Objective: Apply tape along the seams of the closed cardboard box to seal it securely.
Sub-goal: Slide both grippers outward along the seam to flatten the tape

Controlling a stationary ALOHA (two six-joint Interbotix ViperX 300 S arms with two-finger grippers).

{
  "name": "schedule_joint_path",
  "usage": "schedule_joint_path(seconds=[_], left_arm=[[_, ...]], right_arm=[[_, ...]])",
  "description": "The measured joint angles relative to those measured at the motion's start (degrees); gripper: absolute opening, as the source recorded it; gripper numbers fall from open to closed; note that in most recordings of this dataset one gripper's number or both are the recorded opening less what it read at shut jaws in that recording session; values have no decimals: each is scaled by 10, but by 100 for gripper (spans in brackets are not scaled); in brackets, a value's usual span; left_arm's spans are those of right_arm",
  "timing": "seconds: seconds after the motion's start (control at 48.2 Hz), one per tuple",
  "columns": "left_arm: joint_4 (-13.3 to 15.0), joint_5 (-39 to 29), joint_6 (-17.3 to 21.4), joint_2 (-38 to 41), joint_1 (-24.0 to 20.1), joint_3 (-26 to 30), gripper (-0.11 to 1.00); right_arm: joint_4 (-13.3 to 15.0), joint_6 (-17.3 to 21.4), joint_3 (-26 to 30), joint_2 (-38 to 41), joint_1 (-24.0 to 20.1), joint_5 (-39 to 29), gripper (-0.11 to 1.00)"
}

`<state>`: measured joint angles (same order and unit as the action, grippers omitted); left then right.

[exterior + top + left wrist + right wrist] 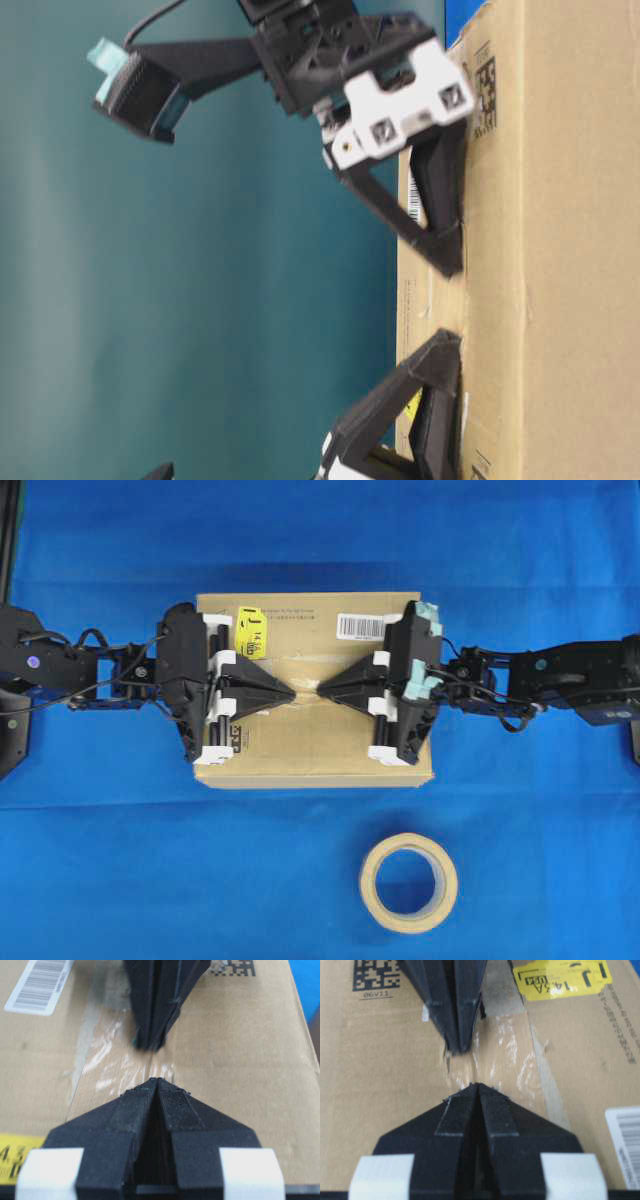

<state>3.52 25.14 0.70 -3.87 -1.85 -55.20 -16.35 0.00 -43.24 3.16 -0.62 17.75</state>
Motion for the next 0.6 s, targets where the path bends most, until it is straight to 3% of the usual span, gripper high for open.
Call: schedule_joint_path(seconds=[0.187,0.457,0.602], left_arm=[[1,1,-31,-18,-1,-25,0],[0,-1,-34,-23,5,-22,0],[1,-35,-34,-47,11,0,0]], right_arm=[[-19,1,-30,-22,-16,2,0],[-24,-8,-42,-33,-22,18,0],[-23,-22,-49,-58,-25,18,0]])
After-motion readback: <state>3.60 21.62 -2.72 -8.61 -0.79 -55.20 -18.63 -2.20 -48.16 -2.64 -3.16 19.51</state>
